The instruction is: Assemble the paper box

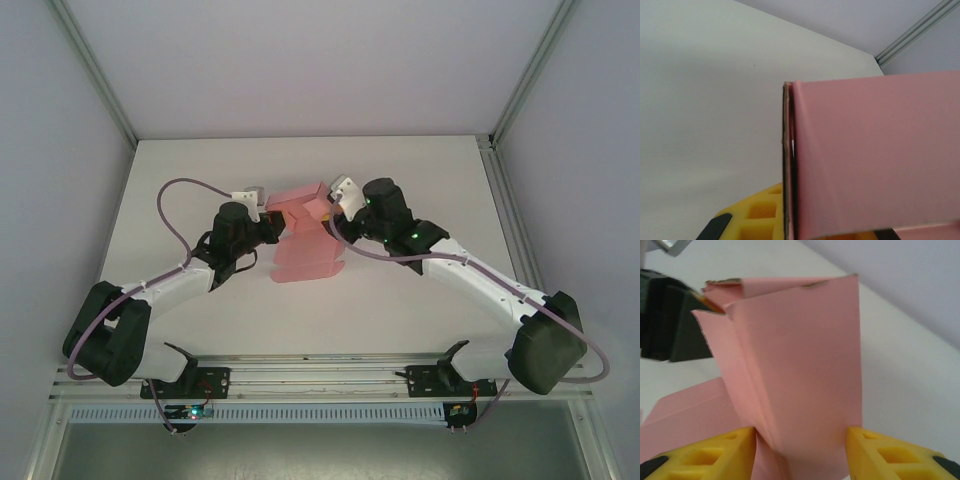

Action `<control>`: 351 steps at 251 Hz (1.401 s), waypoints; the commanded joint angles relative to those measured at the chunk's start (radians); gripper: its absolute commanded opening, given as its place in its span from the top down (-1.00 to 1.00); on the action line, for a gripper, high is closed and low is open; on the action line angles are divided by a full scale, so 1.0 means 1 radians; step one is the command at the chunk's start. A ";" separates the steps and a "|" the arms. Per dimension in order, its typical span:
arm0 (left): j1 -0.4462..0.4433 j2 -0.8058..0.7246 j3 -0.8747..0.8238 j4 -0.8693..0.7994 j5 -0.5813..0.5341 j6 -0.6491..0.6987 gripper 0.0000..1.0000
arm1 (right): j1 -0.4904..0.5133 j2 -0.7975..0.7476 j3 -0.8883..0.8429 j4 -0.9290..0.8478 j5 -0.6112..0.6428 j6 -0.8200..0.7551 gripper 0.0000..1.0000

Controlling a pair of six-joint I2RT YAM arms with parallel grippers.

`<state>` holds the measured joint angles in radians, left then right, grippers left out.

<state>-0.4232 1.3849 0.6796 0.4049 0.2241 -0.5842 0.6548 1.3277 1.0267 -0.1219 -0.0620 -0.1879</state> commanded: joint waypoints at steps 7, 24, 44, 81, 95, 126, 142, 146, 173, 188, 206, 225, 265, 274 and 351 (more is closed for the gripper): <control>-0.031 -0.032 0.054 -0.011 0.014 -0.021 1.00 | 0.062 0.044 -0.032 0.201 0.328 -0.067 0.15; -0.054 -0.030 0.074 -0.042 -0.002 -0.026 1.00 | 0.084 0.071 -0.041 0.288 0.474 -0.065 0.37; -0.077 -0.035 0.098 -0.095 -0.051 -0.040 1.00 | 0.097 0.109 -0.040 0.358 0.589 -0.059 0.60; -0.115 -0.053 0.119 -0.169 -0.147 -0.117 1.00 | 0.098 0.190 -0.005 0.393 0.753 -0.076 0.94; -0.127 -0.058 0.128 -0.198 -0.167 -0.164 1.00 | 0.095 0.217 0.010 0.398 0.811 -0.083 1.00; -0.174 -0.063 0.184 -0.306 -0.255 -0.248 1.00 | 0.089 0.278 0.034 0.431 0.990 -0.114 1.00; -0.207 -0.061 0.237 -0.426 -0.355 -0.276 1.00 | 0.085 0.301 0.029 0.500 1.065 -0.152 1.00; -0.212 -0.061 0.246 -0.446 -0.374 -0.281 1.00 | 0.084 0.305 0.027 0.512 1.075 -0.160 1.00; -0.220 -0.058 0.262 -0.499 -0.414 -0.350 1.00 | 0.082 0.328 0.040 0.542 1.130 -0.160 1.00; -0.221 -0.058 0.261 -0.506 -0.420 -0.386 1.00 | 0.082 0.352 0.052 0.571 1.160 -0.200 1.00; -0.221 -0.058 0.265 -0.525 -0.425 -0.421 1.00 | 0.082 0.395 0.075 0.621 1.224 -0.270 1.00; -0.222 -0.059 0.272 -0.530 -0.420 -0.421 1.00 | 0.080 0.424 0.094 0.633 1.245 -0.305 1.00; -0.222 -0.058 0.289 -0.583 -0.444 -0.433 1.00 | 0.057 0.453 0.108 0.662 1.288 -0.330 1.00; -0.222 -0.057 0.293 -0.595 -0.448 -0.437 1.00 | 0.052 0.465 0.107 0.698 1.300 -0.369 1.00; -0.222 -0.015 0.314 -0.595 -0.434 -0.422 1.00 | 0.022 0.346 0.105 0.358 0.852 -0.088 0.61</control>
<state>-0.6289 1.3811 0.9722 -0.1108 -0.1757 -0.9760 0.7856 1.7348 1.1381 0.4389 0.8757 -0.3954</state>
